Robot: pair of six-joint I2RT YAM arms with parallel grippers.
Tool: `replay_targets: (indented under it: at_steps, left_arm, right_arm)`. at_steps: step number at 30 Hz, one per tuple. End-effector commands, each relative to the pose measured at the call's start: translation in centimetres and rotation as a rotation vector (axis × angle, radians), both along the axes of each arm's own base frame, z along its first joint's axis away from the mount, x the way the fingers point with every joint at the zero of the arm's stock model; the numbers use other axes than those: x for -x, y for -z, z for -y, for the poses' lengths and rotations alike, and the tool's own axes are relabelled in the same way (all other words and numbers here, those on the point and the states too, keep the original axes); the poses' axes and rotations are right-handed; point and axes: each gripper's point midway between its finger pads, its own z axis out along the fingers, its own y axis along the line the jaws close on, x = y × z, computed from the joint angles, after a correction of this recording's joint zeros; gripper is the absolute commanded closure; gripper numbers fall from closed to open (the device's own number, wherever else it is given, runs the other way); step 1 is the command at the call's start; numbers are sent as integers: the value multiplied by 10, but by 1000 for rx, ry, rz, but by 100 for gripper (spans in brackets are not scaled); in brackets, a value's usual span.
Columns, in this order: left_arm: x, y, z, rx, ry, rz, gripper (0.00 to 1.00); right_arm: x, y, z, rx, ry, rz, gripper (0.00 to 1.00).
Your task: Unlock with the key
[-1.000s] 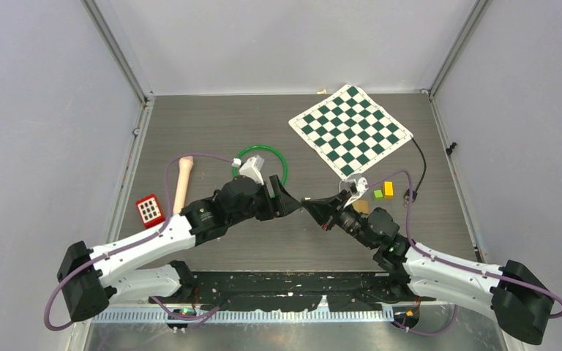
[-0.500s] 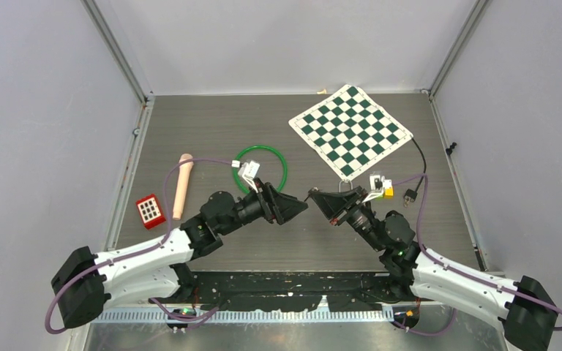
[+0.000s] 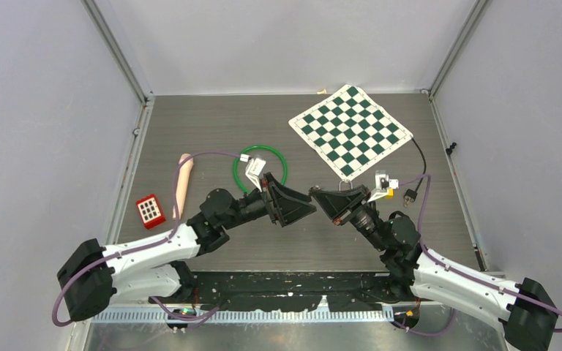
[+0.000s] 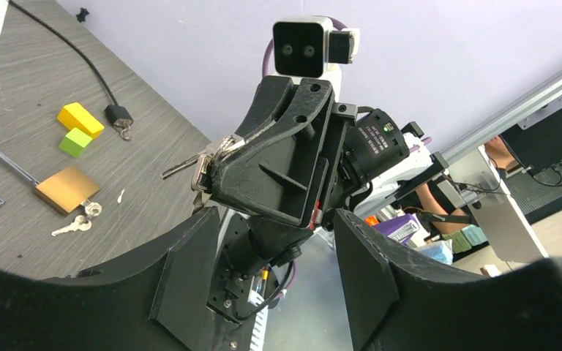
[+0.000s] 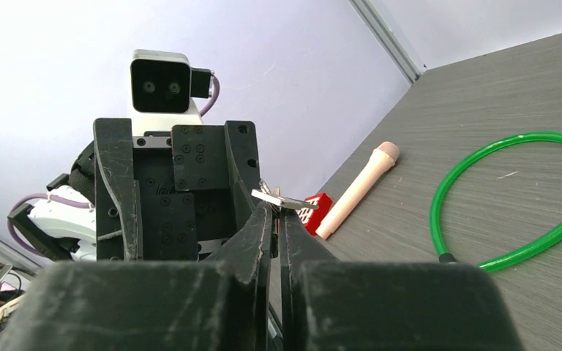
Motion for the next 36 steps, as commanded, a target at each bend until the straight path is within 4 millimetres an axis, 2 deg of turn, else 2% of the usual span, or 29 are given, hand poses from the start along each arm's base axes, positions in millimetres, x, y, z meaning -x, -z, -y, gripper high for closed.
replay_targets:
  at_steps: [1, 6, 12, 19, 26, 31, 36]
  left_arm:
    - [1, -32, -7, 93, -15, 46, 39]
    - [-1, -32, -15, 66, -53, 44, 38]
    - [-7, -19, -17, -5, -76, 34, 38]
    - [-5, -15, -14, -22, -13, 44, 39]
    - [2, -27, -6, 11, 54, 90, 42]
    - [6, -36, -2, 31, 87, 116, 50]
    - [8, -38, -1, 39, 104, 122, 66]
  right_arm:
    - [8, -41, 8, -110, -10, 75, 95]
    - [5, -37, 14, -109, 24, 64, 95]
    - [9, -42, 14, -104, 13, 98, 95]
    - [15, -53, 17, -97, 5, 147, 95]
    - [23, -62, 10, -108, -52, 172, 95]
    - [27, -61, 3, -112, -95, 172, 95]
    - [27, -60, 4, -115, -90, 167, 95]
